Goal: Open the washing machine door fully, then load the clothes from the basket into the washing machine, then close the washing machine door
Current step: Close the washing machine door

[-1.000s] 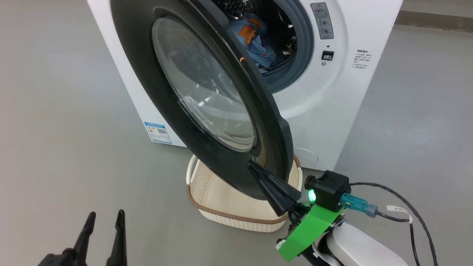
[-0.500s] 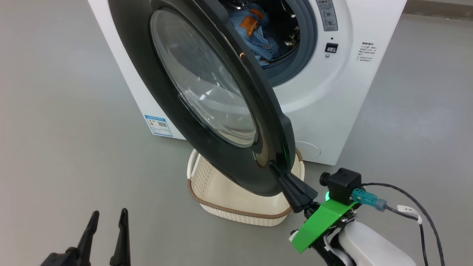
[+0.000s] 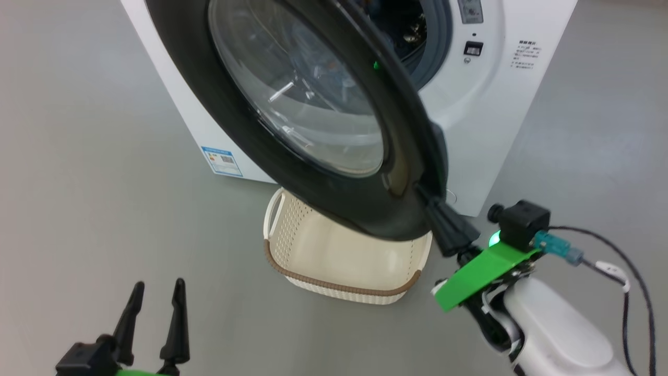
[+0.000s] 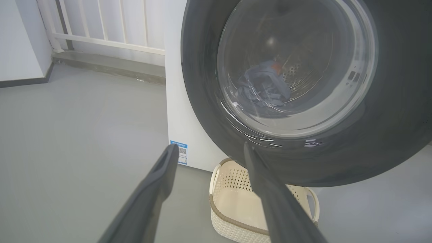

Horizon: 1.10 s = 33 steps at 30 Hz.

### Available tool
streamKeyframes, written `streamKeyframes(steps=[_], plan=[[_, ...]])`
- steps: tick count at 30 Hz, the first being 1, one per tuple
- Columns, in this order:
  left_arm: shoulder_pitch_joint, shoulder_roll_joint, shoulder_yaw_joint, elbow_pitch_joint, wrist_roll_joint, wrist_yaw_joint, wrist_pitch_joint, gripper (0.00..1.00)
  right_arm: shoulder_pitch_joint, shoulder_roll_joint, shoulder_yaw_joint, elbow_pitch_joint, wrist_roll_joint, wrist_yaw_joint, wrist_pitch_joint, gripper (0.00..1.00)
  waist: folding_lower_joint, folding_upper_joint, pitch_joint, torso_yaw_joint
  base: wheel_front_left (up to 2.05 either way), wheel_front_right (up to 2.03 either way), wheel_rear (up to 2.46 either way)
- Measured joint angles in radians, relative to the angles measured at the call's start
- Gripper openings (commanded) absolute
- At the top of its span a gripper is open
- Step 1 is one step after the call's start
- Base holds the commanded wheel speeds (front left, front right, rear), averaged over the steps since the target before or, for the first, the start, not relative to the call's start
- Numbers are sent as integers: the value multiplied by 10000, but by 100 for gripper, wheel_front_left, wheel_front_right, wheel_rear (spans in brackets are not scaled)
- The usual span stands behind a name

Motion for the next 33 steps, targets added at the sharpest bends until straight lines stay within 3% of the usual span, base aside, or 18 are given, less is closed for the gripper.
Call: streamKeyframes(steps=[21,33], plan=[[-1517,-489,-692,-157,-245,0,-40,100,-2448,-949,-2109,583,-598,0,-4,0,0,0,1570,526,0,0,0],[-2185,-725,-1152,-222,-341,0,-40,100,-3660,-1162,-3173,907,-878,-2,-4,0,-1,0,2349,1038,0,0,0]])
